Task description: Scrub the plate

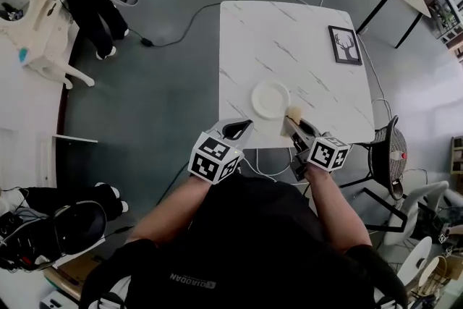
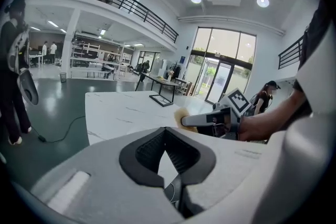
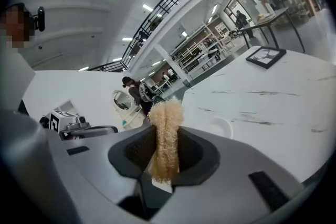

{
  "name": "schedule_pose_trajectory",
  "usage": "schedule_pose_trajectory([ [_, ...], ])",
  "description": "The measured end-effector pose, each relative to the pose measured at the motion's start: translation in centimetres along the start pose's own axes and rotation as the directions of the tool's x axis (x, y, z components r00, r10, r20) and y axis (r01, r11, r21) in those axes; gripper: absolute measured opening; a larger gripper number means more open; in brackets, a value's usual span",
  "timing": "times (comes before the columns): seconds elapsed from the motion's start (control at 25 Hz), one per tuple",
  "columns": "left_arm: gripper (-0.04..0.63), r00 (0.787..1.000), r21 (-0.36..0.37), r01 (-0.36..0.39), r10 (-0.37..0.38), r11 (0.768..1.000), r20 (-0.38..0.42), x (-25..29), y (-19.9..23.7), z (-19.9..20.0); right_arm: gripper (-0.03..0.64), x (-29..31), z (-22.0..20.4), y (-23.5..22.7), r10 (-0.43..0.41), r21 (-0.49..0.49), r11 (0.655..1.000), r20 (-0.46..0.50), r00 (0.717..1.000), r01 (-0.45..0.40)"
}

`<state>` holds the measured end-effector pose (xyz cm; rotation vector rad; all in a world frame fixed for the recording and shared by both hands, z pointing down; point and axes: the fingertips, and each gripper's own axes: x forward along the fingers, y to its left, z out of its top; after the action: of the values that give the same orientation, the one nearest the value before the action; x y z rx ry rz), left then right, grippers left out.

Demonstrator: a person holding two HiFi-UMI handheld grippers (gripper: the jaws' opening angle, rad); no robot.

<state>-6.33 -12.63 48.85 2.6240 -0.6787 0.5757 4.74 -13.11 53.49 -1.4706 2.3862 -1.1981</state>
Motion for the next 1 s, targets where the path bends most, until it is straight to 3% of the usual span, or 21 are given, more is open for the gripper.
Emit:
schedule_pose_trajectory([
  [0.28,0.0,0.995,-0.058,-0.068,0.072,0.996,0.063,-0.2,-3.4,0.4,0.099,-4.1,0.4,1.8,0.036,-0.174,0.984,-0.046,0.998,-0.043],
  [0.48,0.0,0.988,-0.109,-0.116,0.126,0.987,0.085,-0.8,-7.9,-0.4,0.098,-9.4,-0.4,1.4,0.069,-0.186,0.98,-0.046,0.997,-0.076],
  [0.76,0.0,0.981,-0.122,-0.157,0.169,0.98,0.091,-0.1,-14.6,-2.6,0.097,-15.1,-1.7,0.7,0.121,-0.194,0.972,-0.056,0.991,-0.129],
  [1.0,-0.001,0.976,-0.156,-0.194,0.207,0.969,0.071,-0.2,-18.6,-5.4,0.097,-17.8,-4.7,0.1,0.169,-0.144,0.973,-0.092,0.981,-0.181],
])
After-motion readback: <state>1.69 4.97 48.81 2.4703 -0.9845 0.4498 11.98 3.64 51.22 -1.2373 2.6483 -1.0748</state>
